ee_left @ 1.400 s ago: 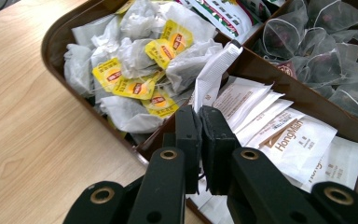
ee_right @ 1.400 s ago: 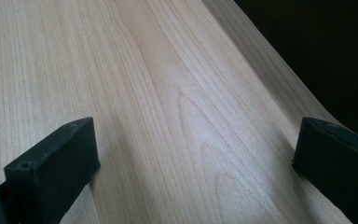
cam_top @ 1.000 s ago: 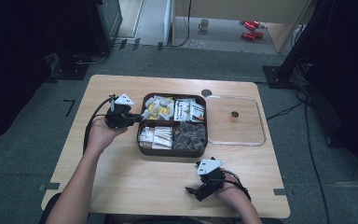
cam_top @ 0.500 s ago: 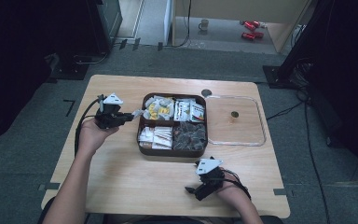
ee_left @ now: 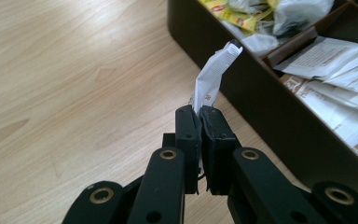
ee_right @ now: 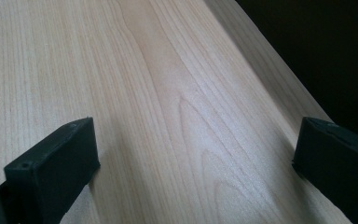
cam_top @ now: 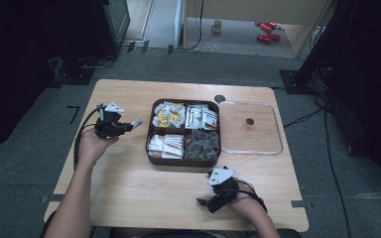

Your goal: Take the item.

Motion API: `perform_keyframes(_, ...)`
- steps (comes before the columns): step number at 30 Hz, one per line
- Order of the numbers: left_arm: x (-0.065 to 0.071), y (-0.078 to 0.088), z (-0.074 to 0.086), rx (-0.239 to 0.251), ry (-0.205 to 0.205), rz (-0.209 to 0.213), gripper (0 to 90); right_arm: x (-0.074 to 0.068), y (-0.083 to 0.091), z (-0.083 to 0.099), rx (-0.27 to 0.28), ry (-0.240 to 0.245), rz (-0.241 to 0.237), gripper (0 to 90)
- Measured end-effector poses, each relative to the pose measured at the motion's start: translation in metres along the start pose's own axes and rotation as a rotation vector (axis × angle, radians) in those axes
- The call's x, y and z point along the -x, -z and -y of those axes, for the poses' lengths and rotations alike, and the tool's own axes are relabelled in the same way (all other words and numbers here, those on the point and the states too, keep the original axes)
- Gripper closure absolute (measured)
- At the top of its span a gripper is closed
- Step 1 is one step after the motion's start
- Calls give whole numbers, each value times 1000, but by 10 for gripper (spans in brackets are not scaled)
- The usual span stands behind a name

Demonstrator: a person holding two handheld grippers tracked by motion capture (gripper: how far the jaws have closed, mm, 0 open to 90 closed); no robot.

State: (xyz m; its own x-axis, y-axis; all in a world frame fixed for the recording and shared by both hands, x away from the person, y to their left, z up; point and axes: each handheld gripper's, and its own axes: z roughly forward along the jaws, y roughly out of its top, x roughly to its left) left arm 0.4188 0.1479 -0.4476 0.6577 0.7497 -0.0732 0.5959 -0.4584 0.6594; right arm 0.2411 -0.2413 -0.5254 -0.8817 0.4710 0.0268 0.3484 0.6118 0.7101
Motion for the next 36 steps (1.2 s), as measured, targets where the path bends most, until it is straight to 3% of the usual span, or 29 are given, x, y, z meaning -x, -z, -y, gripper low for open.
perform_keyframes(13, -16, -18, 11, -61, 40, -20, 865, 0, 0, 0, 0, 0, 1, 0)
perform_keyframes(18, -18, -22, 13, -52, 60, -13, 855, 0, 0, 0, 1, 0, 0, 0)
perform_keyframes(22, -17, -27, 14, -65, 53, -1, 841, 0, 0, 0, 0, 1, 1, 0)
perform_keyframes(32, -8, -38, 15, -95, 4, -19, 779, 0, 0, 0, 0, 1, 1, 0)
perform_keyframes(36, -7, -41, 14, -105, 19, -8, 722, 0, 0, 0, 0, 1, 1, 0)
